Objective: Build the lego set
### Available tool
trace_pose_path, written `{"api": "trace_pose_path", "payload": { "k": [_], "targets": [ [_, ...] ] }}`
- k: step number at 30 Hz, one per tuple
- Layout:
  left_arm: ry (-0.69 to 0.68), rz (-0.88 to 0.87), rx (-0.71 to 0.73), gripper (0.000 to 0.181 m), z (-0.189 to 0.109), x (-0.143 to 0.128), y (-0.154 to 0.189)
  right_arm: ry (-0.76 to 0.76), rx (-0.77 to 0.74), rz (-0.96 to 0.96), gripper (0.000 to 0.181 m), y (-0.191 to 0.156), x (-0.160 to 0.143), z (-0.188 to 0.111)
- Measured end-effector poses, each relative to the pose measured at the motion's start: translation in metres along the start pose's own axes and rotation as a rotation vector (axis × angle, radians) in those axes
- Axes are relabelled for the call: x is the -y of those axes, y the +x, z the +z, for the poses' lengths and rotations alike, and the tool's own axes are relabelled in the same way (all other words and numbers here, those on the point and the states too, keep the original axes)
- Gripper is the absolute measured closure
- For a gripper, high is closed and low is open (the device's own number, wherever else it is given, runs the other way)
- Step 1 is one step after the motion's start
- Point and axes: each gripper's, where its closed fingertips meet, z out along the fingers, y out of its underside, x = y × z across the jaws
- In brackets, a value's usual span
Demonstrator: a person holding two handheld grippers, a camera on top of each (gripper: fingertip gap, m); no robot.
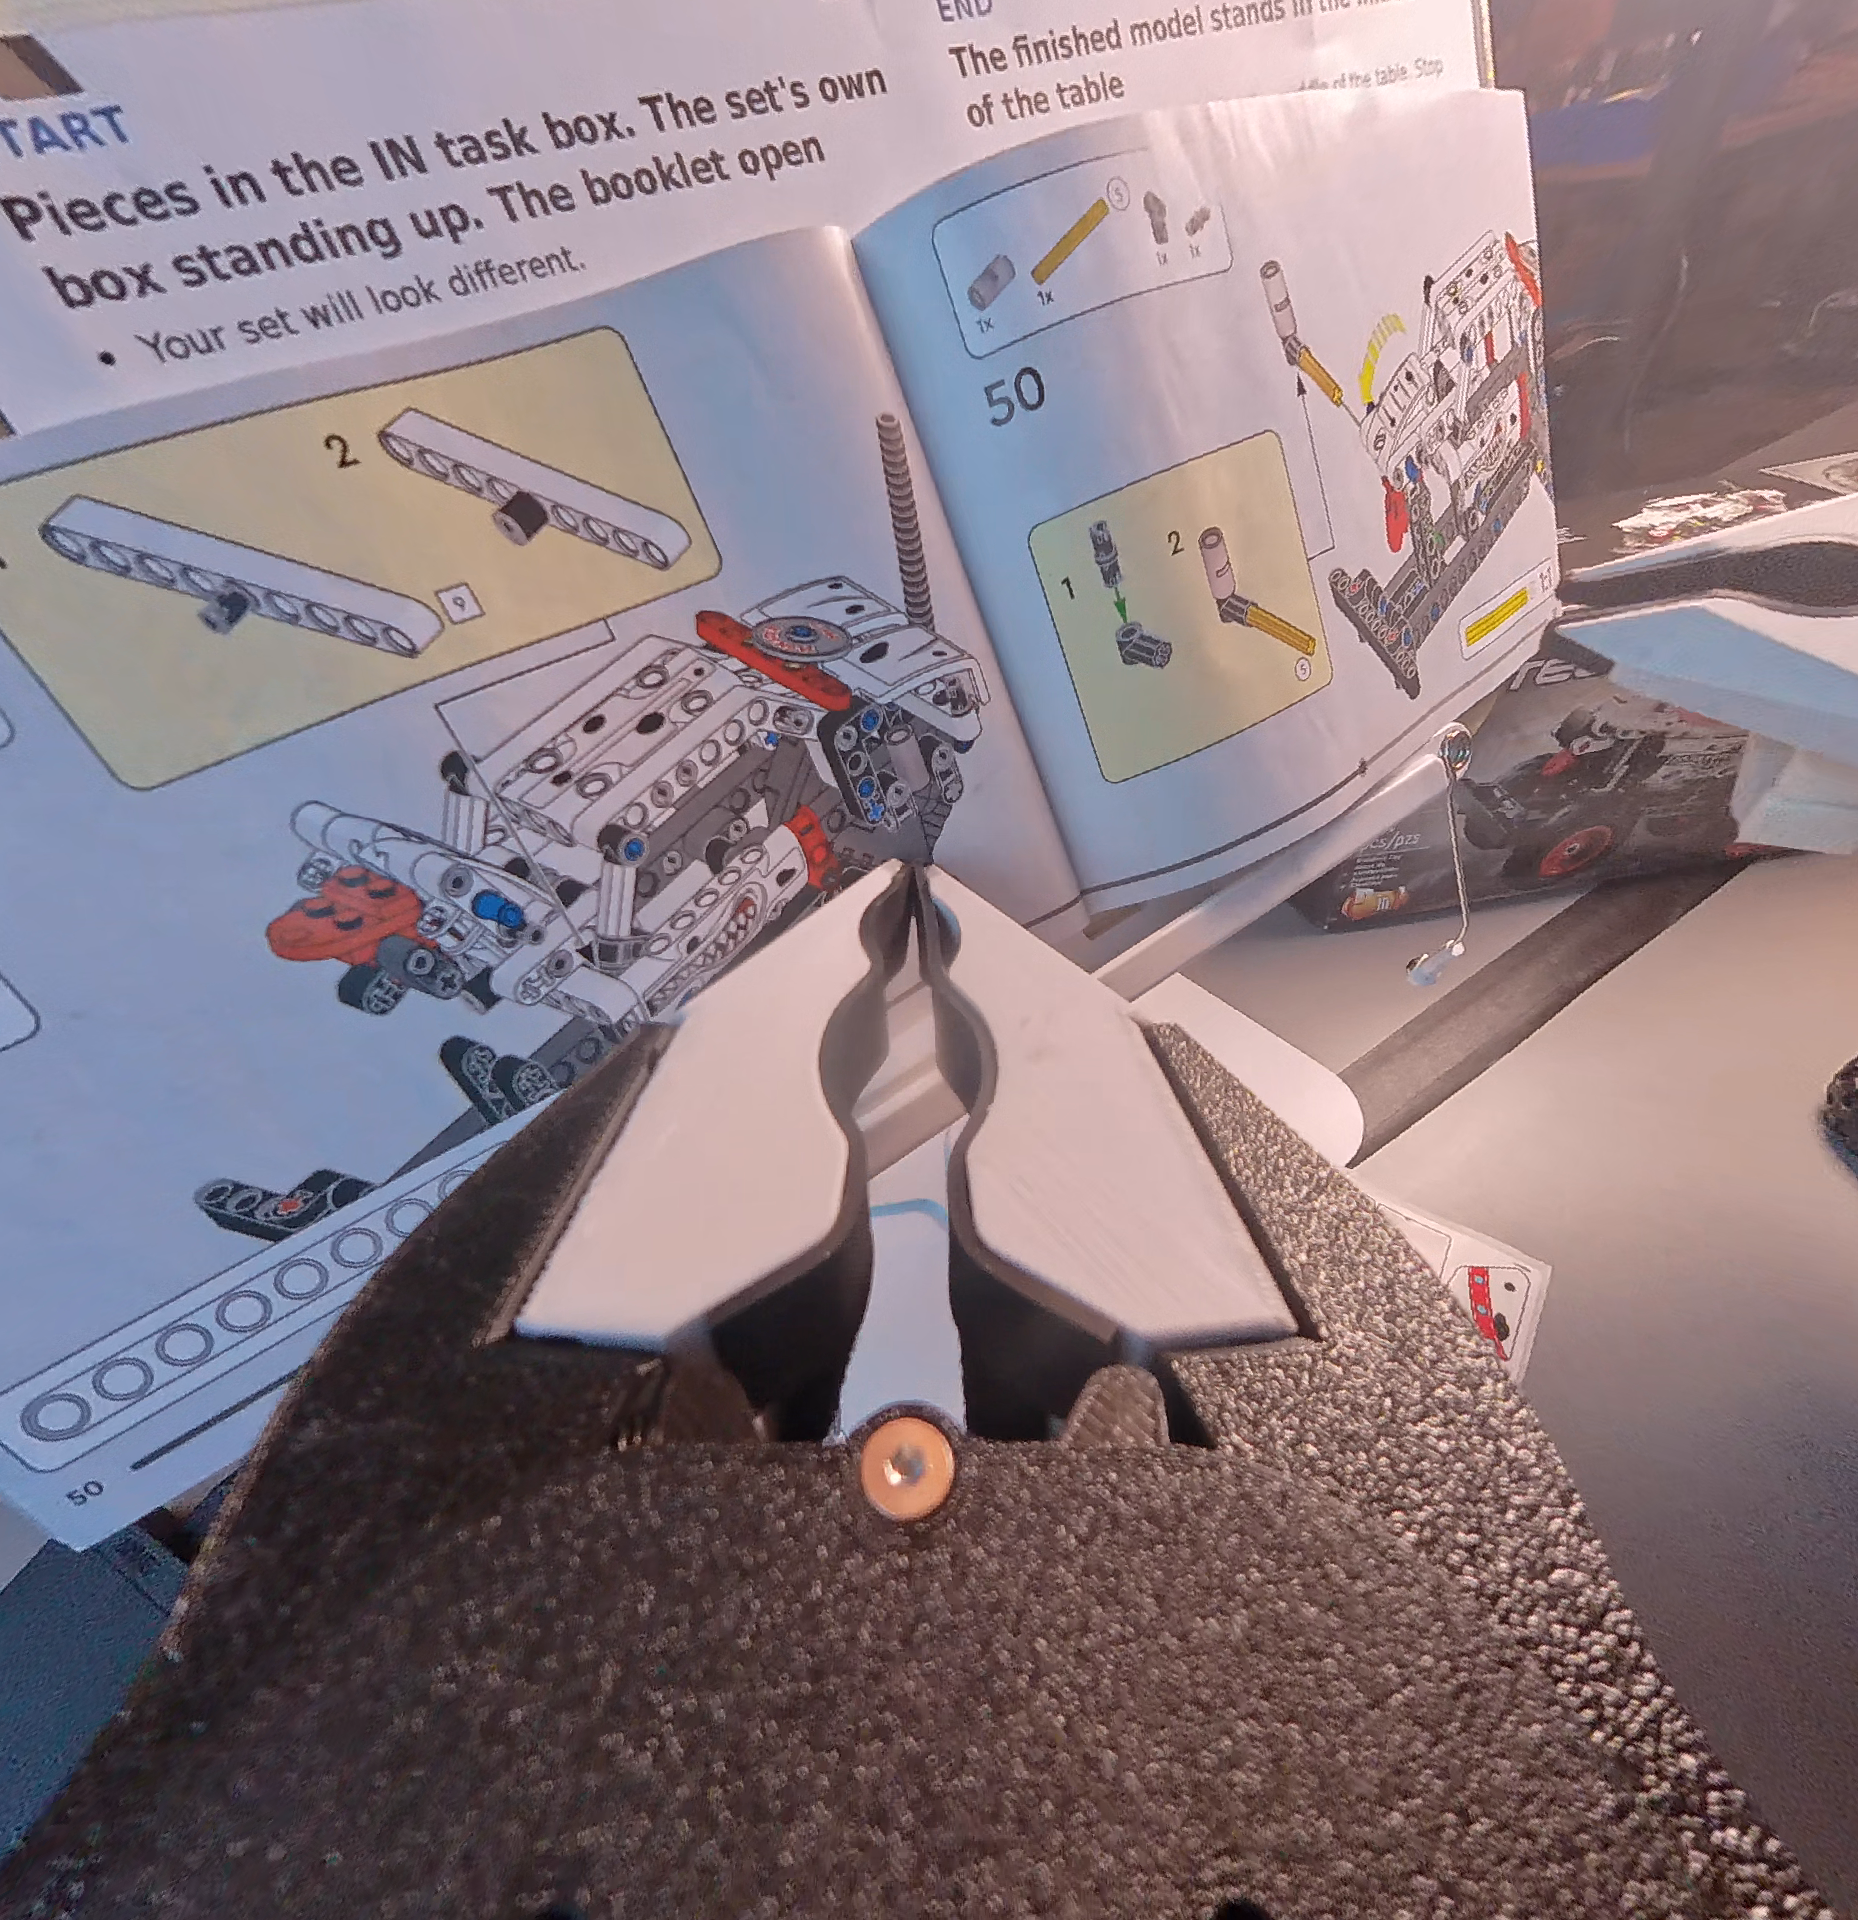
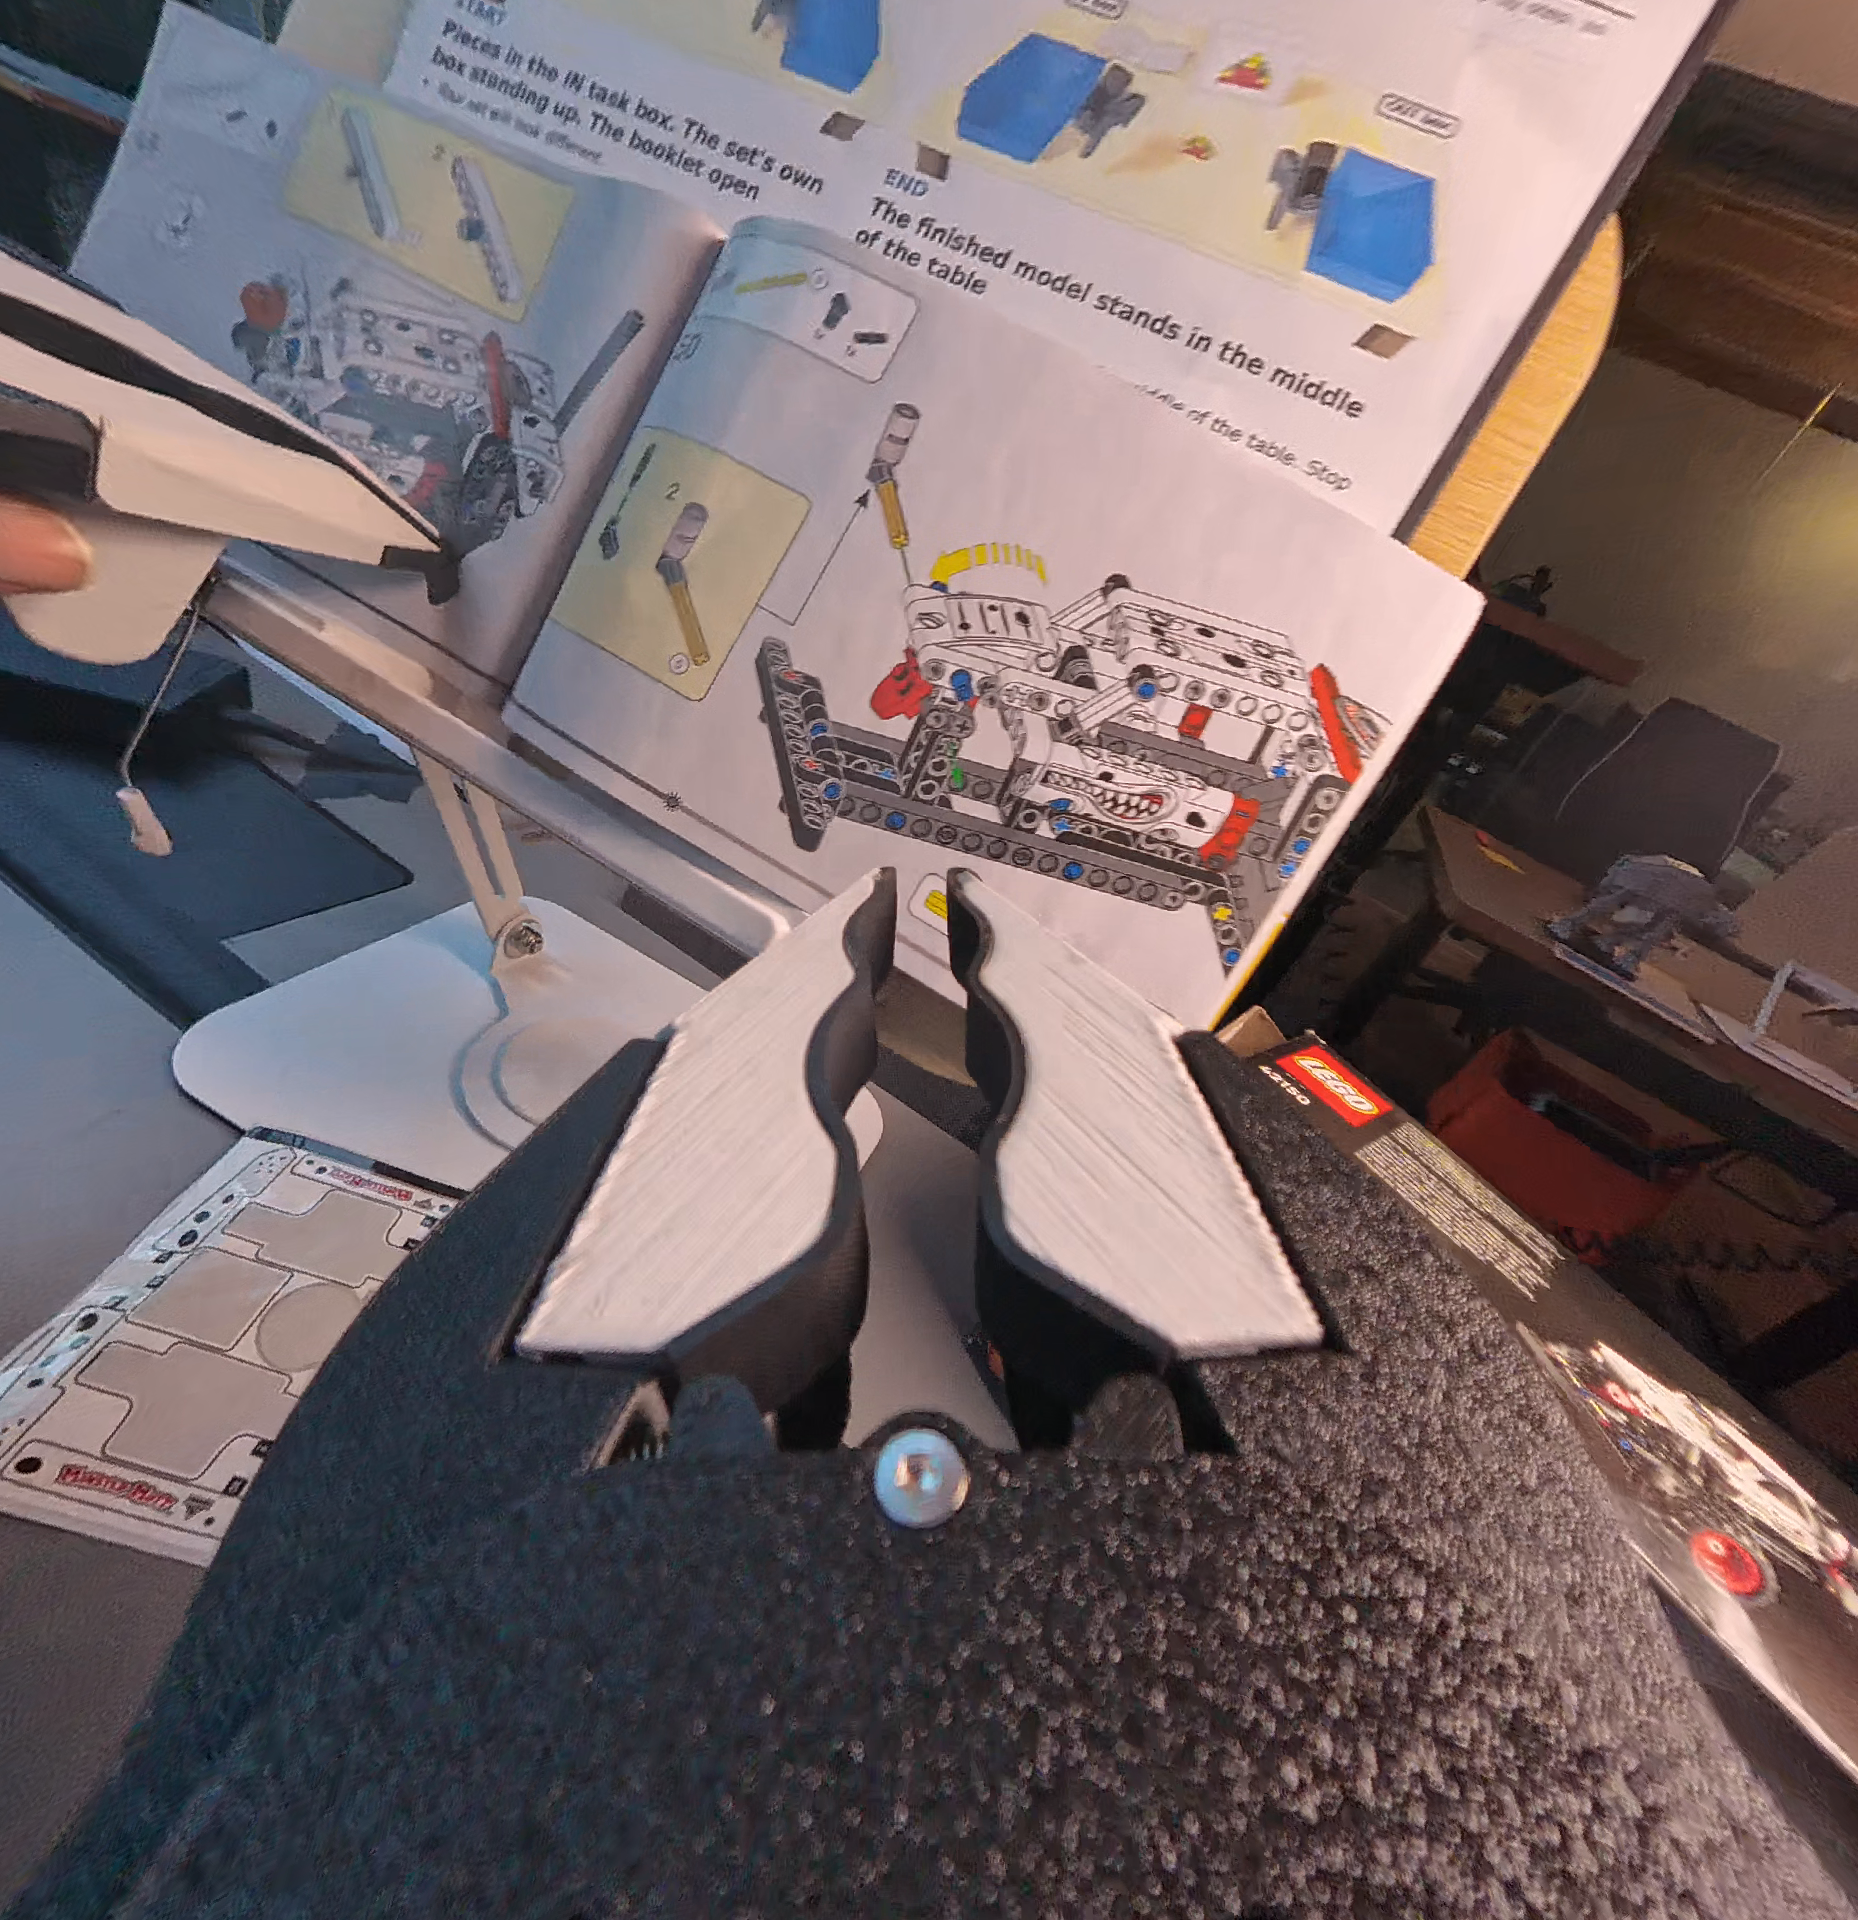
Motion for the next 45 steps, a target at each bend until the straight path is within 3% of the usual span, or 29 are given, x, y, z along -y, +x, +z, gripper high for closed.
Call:
{"api": "trace_pose_path", "payload": {
  "k": [9, 16, 19, 25, 35, 38, 40, 45],
  "targets": [
    [-0.009, 0.038, 0.009, 0.181, -0.001, -0.001, -0.003, 0.007, -0.049, 0.047, 0.168, -0.003, 0.001, 0.031],
    [-0.006, 0.020, -0.004, 0.181, -0.003, -0.002, -0.003, 0.002, -0.056, 0.056, 0.171, -0.001, 0.000, 0.030],
    [0.039, 0.016, -0.021, 0.171, -0.011, 0.003, 0.000, 0.025, -0.041, 0.059, 0.170, -0.003, 0.007, 0.027],
    [0.169, -0.017, -0.075, 0.165, -0.061, 0.014, 0.025, 0.030, -0.029, 0.044, 0.170, -0.005, 0.013, 0.031],
    [0.130, -0.071, -0.192, 0.159, -0.157, -0.045, 0.080, 0.013, -0.028, 0.088, 0.170, -0.003, 0.009, 0.034],
    [0.083, -0.023, -0.284, 0.157, -0.186, -0.057, 0.098, 0.052, 0.023, 0.103, 0.167, -0.012, 0.024, 0.013],
    [0.035, 0.023, -0.363, 0.156, -0.208, -0.068, 0.111, 0.088, 0.109, 0.107, 0.163, -0.028, 0.037, -0.017],
    [-0.149, 0.058, -0.621, 0.151, -0.271, -0.128, 0.152, 0.088, 0.425, 0.109, 0.156, -0.094, 0.044, -0.130]
  ]
}}
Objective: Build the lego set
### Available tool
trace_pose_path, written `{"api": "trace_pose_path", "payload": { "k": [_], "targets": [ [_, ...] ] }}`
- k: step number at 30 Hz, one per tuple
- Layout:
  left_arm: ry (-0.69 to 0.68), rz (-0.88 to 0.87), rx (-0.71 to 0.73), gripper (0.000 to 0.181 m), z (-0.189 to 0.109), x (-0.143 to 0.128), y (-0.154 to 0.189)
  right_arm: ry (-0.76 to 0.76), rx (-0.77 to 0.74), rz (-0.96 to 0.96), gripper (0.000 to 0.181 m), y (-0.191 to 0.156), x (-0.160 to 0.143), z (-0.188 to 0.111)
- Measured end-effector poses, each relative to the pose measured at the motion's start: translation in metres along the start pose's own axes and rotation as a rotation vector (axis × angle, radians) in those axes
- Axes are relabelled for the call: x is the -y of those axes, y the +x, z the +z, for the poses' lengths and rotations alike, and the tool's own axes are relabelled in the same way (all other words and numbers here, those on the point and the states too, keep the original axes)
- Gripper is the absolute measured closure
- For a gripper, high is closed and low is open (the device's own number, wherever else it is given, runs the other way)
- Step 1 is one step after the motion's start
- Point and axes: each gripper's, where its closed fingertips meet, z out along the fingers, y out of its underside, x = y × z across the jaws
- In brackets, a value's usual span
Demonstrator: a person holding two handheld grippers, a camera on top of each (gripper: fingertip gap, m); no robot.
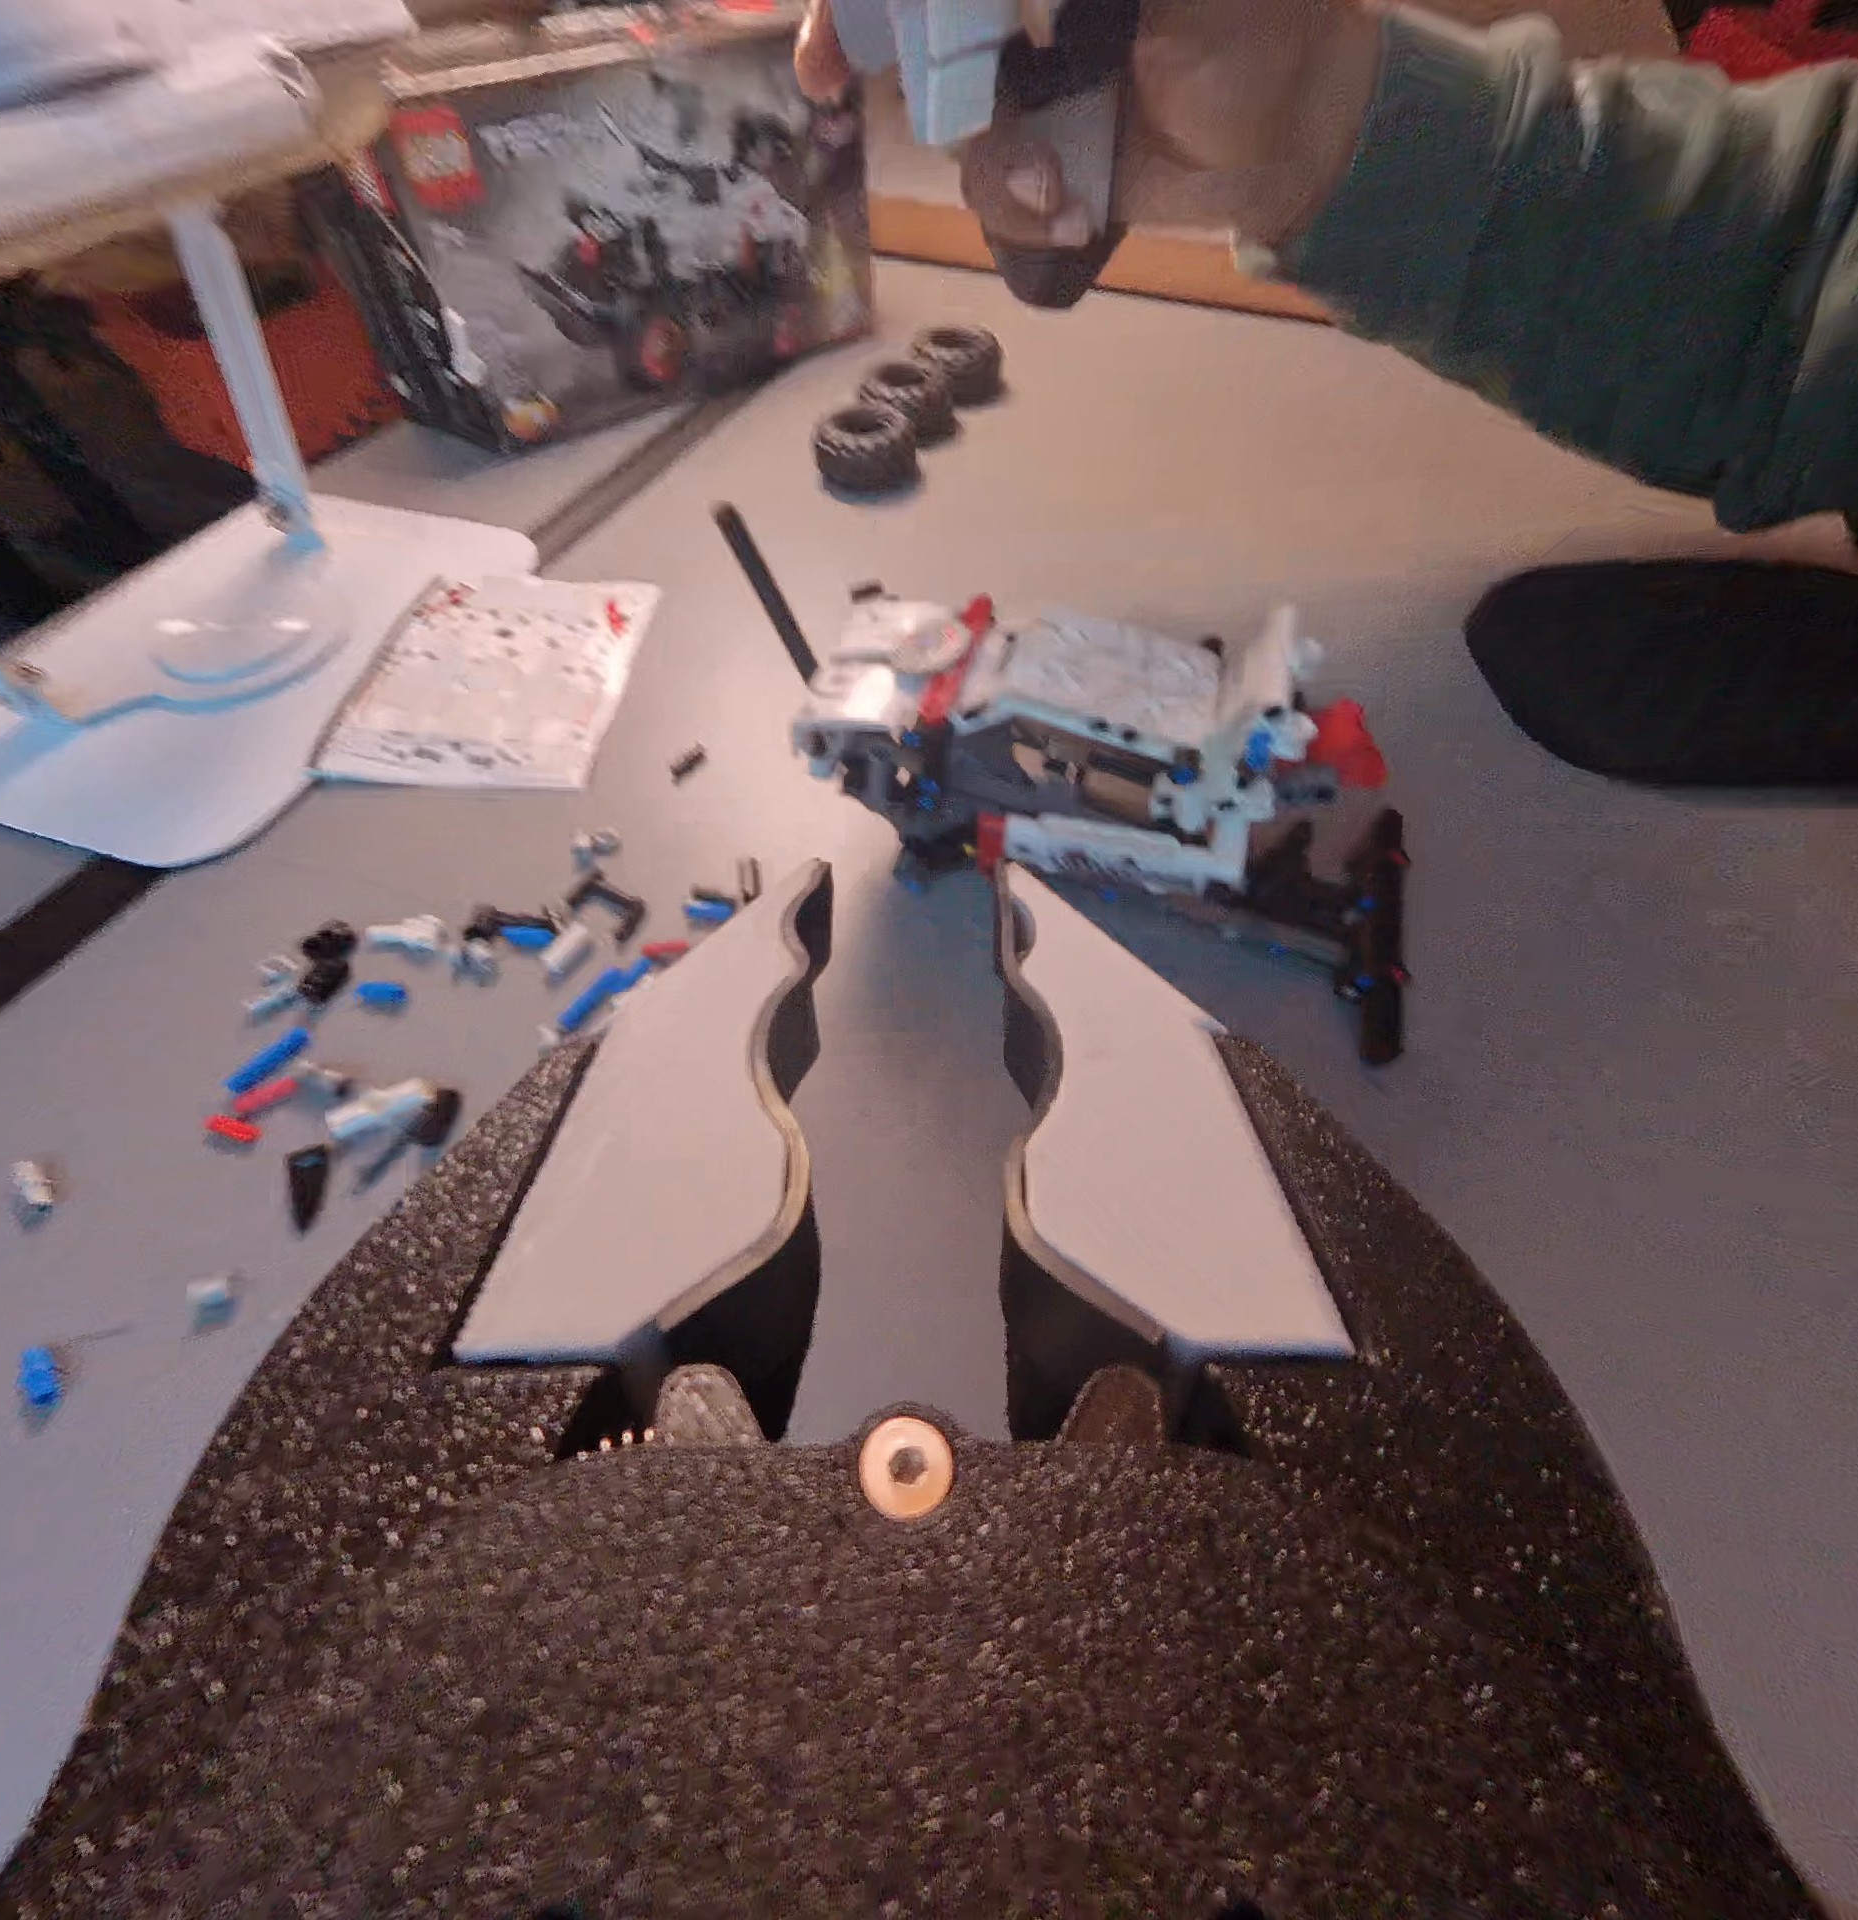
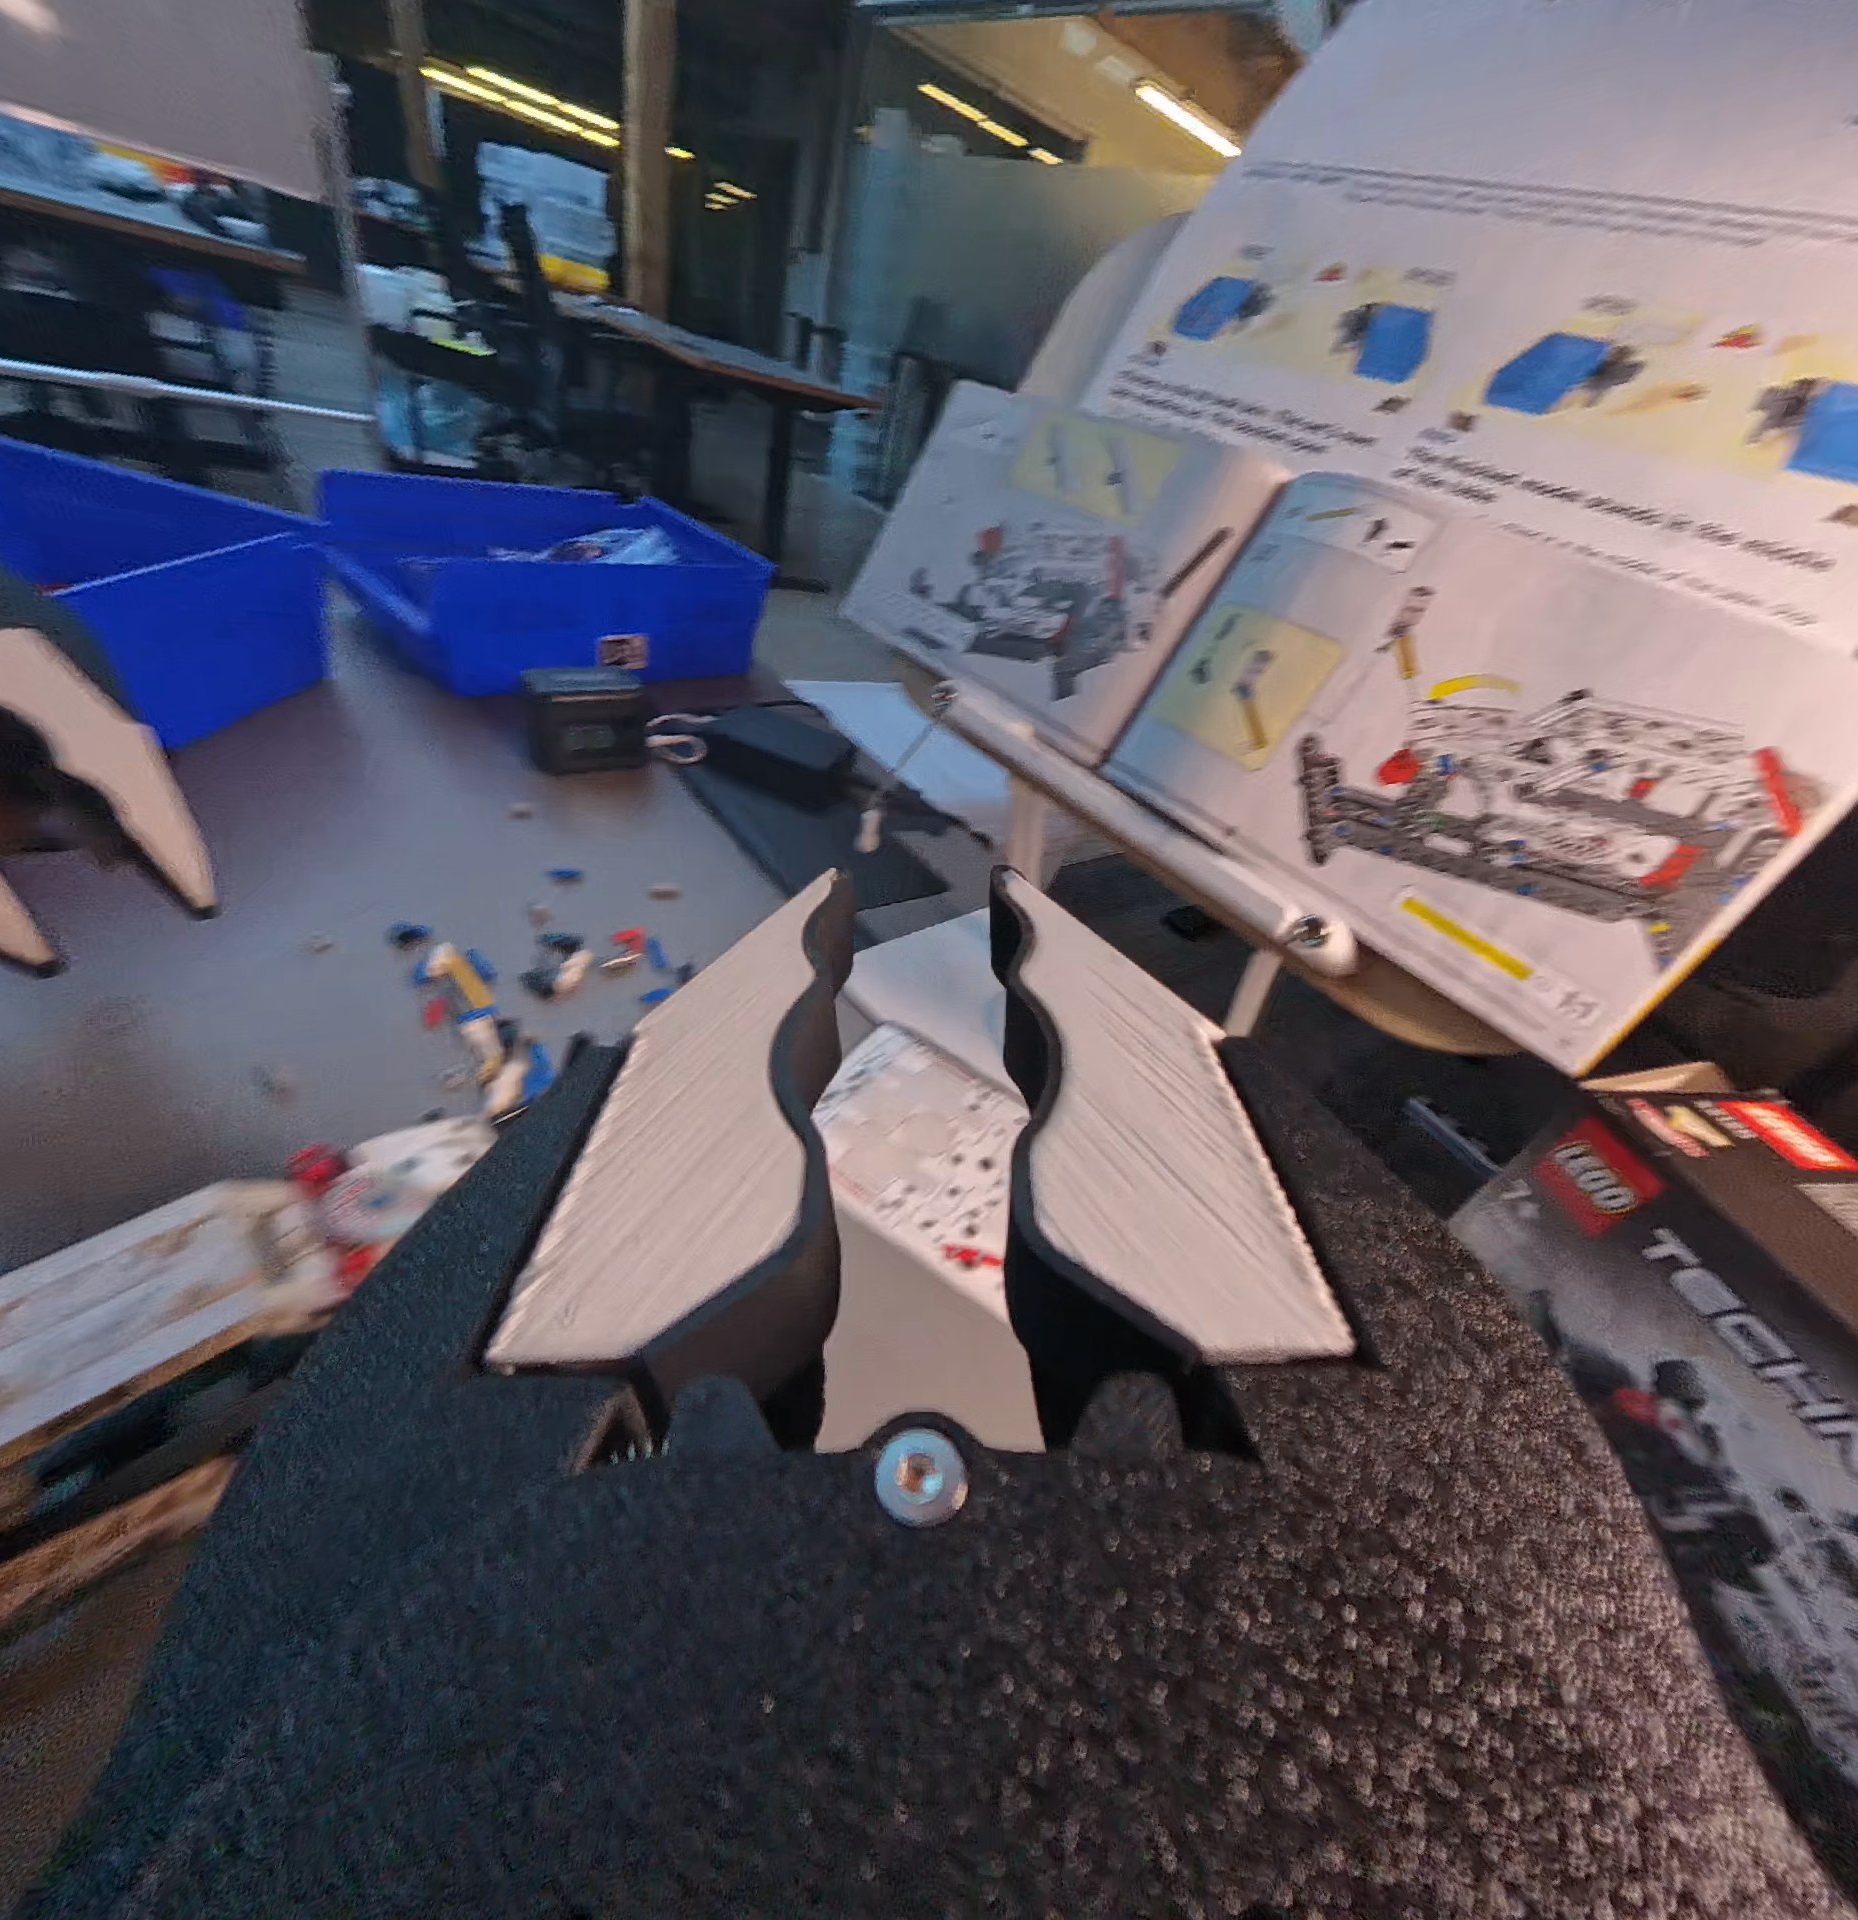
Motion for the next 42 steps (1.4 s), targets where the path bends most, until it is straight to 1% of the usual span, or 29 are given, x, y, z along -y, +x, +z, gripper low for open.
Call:
{"api": "trace_pose_path", "payload": {
  "k": [3, 6, 9, 11, 13, 14, 15, 17, 19, 24, 26, 27, 29, 31, 34, 37, 40, 42],
  "targets": [
    [-0.107, 0.008, -0.139, 0.146, -0.003, -0.043, 0.036, -0.081, 0.195, 0.013, 0.153, -0.074, -0.019, -0.053],
    [-0.211, 0.003, -0.277, 0.139, -0.006, -0.073, 0.063, -0.187, 0.325, -0.008, 0.149, -0.143, -0.043, -0.095],
    [-0.315, 0.038, -0.347, 0.132, -0.009, -0.094, 0.076, -0.292, 0.319, -0.121, 0.148, -0.192, -0.067, -0.112],
    [-0.349, 0.070, -0.338, 0.133, -0.009, -0.102, 0.076, -0.385, 0.292, -0.210, 0.148, -0.218, -0.088, -0.113],
    [-0.393, 0.094, -0.334, 0.139, -0.010, -0.109, 0.078, -0.476, 0.259, -0.279, 0.153, -0.236, -0.109, -0.111],
    [-0.416, 0.113, -0.329, 0.144, -0.010, -0.114, 0.079, -0.506, 0.273, -0.290, 0.153, -0.247, -0.117, -0.111],
    [-0.413, 0.134, -0.310, 0.147, -0.009, -0.114, 0.079, -0.517, 0.291, -0.289, 0.155, -0.256, -0.121, -0.110],
    [-0.431, 0.154, -0.288, 0.151, -0.011, -0.117, 0.079, -0.529, 0.287, -0.287, 0.158, -0.262, -0.125, -0.105],
    [-0.431, 0.171, -0.263, 0.153, -0.013, -0.118, 0.079, -0.534, 0.280, -0.310, 0.159, -0.263, -0.124, -0.103],
    [-0.431, 0.187, -0.265, 0.176, -0.018, -0.121, 0.088, -0.459, 0.311, -0.313, 0.162, -0.279, -0.106, -0.097],
    [-0.436, 0.197, -0.250, 0.178, -0.018, -0.120, 0.089, -0.431, 0.323, -0.332, 0.162, -0.288, -0.103, -0.093],
    [-0.428, 0.202, -0.239, 0.177, -0.017, -0.118, 0.089, -0.419, 0.326, -0.340, 0.162, -0.291, -0.103, -0.092],
    [-0.347, 0.159, -0.277, 0.177, -0.016, -0.104, 0.097, -0.394, 0.329, -0.343, 0.162, -0.297, -0.101, -0.088],
    [-0.213, 0.098, -0.323, 0.177, -0.017, -0.076, 0.107, -0.339, 0.303, -0.339, 0.162, -0.298, -0.093, -0.082],
    [0.027, -0.001, -0.388, 0.177, -0.021, -0.025, 0.121, -0.213, 0.240, -0.285, 0.162, -0.295, -0.067, -0.074],
    [0.188, -0.037, -0.388, 0.177, -0.021, 0.007, 0.128, -0.107, 0.202, -0.022, 0.162, -0.286, -0.037, -0.071],
    [0.283, -0.012, -0.385, 0.177, -0.020, 0.024, 0.138, -0.023, 0.208, 0.216, 0.156, -0.281, -0.014, -0.072],
    [0.312, 0.009, -0.384, 0.177, -0.018, 0.029, 0.144, -0.001, 0.212, 0.308, 0.155, -0.281, -0.008, -0.071]
  ]
}}
